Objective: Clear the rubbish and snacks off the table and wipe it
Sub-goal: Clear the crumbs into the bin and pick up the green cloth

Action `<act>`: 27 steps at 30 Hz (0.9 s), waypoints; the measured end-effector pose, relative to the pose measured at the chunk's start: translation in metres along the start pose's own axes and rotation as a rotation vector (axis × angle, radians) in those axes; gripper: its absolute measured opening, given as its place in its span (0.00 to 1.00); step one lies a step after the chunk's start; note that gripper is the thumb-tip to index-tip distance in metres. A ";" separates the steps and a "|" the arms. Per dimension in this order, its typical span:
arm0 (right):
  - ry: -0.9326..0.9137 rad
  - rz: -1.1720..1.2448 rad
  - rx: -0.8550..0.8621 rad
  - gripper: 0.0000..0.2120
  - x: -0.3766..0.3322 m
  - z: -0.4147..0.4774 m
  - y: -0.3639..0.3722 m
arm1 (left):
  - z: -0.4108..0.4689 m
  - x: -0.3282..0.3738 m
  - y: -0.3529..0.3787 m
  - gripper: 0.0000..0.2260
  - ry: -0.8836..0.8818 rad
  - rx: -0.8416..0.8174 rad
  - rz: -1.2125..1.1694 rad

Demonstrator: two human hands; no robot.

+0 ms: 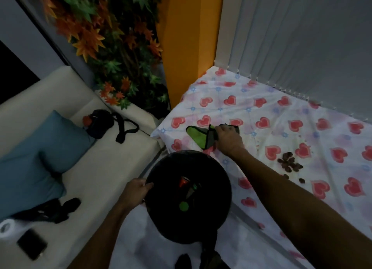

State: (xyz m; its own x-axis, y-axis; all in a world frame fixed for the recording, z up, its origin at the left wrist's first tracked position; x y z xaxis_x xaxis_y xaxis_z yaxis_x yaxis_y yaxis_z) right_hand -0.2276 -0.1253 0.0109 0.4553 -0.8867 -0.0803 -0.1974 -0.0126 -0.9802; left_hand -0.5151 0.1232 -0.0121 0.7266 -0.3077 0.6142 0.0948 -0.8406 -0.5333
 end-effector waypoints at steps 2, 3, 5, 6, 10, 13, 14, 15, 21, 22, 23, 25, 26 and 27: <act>0.008 -0.092 -0.063 0.26 0.006 0.020 0.019 | 0.008 0.003 0.008 0.22 -0.003 -0.027 0.036; 0.025 -0.123 -0.098 0.27 0.010 0.026 0.029 | 0.011 0.008 0.012 0.22 0.000 -0.035 0.052; 0.045 -0.164 -0.107 0.26 0.017 0.033 0.037 | 0.014 0.018 0.019 0.23 0.000 -0.057 0.064; 0.036 -0.167 -0.090 0.25 0.018 0.036 0.037 | 0.015 0.022 0.022 0.23 -0.001 -0.062 0.062; 0.006 -0.108 -0.005 0.23 0.025 0.038 0.024 | 0.021 0.037 0.031 0.23 0.026 -0.064 0.074; 0.048 -0.014 0.014 0.23 0.040 0.032 0.006 | 0.021 0.044 0.035 0.23 0.027 -0.084 0.083; 0.063 0.022 0.027 0.23 0.045 0.028 -0.001 | 0.019 0.045 0.036 0.22 0.022 -0.097 0.081; 0.079 0.057 0.049 0.23 0.052 0.023 -0.008 | 0.015 0.049 0.038 0.22 0.031 -0.105 0.080; 0.239 0.224 0.163 0.23 0.123 -0.043 -0.034 | 0.000 0.055 0.056 0.24 0.087 -0.212 0.079; 0.281 0.231 0.173 0.22 0.138 -0.059 -0.035 | -0.003 0.054 0.063 0.20 0.088 -0.237 0.085; 0.323 0.238 0.184 0.21 0.154 -0.076 -0.036 | -0.006 0.056 0.071 0.17 0.109 -0.259 0.091; 0.405 0.251 0.223 0.18 0.185 -0.110 -0.039 | -0.016 0.064 0.091 0.15 0.163 -0.305 0.123; 0.448 0.255 0.242 0.17 0.200 -0.127 -0.041 | -0.021 0.066 0.102 0.15 0.167 -0.323 0.139; 0.491 0.257 0.254 0.17 0.214 -0.144 -0.042 | -0.026 0.066 0.113 0.15 0.160 -0.343 0.152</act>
State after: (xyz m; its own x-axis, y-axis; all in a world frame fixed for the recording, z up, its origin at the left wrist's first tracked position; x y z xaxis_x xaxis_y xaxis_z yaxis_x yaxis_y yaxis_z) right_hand -0.2468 -0.3811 0.0608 -0.0446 -0.9571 -0.2864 -0.0072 0.2870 -0.9579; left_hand -0.4741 -0.0039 -0.0165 0.5971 -0.4824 0.6409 -0.2578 -0.8720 -0.4162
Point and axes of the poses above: each hand's wrist, its own z-axis towards the middle knuckle, its own y-axis out of the palm, x = y × z, the point moved 10 cm from there along z, towards the middle knuckle, and after that the axes turned 3 degrees about -z, right-handed, at the moved point
